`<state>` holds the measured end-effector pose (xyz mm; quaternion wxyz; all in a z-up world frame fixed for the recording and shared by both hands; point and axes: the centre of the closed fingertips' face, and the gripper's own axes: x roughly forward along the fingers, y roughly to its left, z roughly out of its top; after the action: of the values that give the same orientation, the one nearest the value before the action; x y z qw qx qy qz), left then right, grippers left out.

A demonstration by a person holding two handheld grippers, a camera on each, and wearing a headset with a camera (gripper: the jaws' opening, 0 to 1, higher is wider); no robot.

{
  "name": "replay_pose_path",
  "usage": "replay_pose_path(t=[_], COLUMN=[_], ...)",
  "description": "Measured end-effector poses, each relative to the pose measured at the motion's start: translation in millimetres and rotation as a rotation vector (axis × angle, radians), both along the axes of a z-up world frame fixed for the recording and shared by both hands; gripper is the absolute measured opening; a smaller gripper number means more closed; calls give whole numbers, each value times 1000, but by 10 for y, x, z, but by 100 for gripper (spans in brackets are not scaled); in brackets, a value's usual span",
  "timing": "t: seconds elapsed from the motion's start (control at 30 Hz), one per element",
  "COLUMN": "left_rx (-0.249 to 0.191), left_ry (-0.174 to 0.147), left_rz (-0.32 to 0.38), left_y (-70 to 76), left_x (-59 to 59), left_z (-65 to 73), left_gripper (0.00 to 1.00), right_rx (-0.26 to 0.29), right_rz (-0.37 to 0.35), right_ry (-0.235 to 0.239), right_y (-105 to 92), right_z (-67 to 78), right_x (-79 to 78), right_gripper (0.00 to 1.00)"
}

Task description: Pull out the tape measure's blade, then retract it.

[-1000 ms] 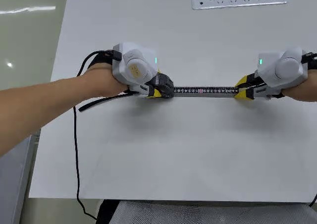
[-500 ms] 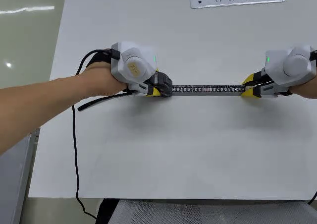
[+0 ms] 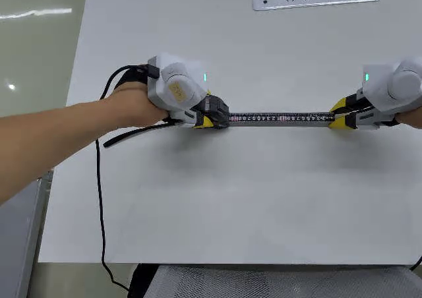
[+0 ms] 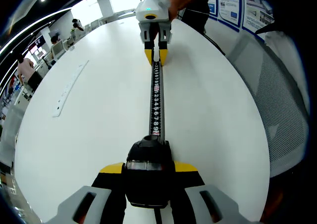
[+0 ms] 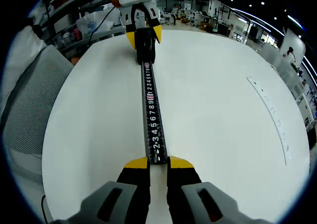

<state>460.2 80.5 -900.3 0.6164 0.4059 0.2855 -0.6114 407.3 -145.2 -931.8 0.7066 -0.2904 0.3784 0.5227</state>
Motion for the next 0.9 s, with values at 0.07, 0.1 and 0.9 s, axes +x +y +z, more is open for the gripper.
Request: replay_pose_path(t=[0.07,0.1,0.9], left_rx=[0,1,-13], left_ry=[0,0,-6], left_rz=[0,0,-6], left_y=[-1,-1,-22], left_x=[0,0,-1], left_z=[0,0,5], left_gripper=[31,31,32], right_rx=[-1,-2,-33], right_rz=[3,2,20], right_ry=[-1,2,4], right_y=[-17,-31,-76], right_z=[-8,-7,-13], right_x=[9,3,24], right_gripper=[11,11,12])
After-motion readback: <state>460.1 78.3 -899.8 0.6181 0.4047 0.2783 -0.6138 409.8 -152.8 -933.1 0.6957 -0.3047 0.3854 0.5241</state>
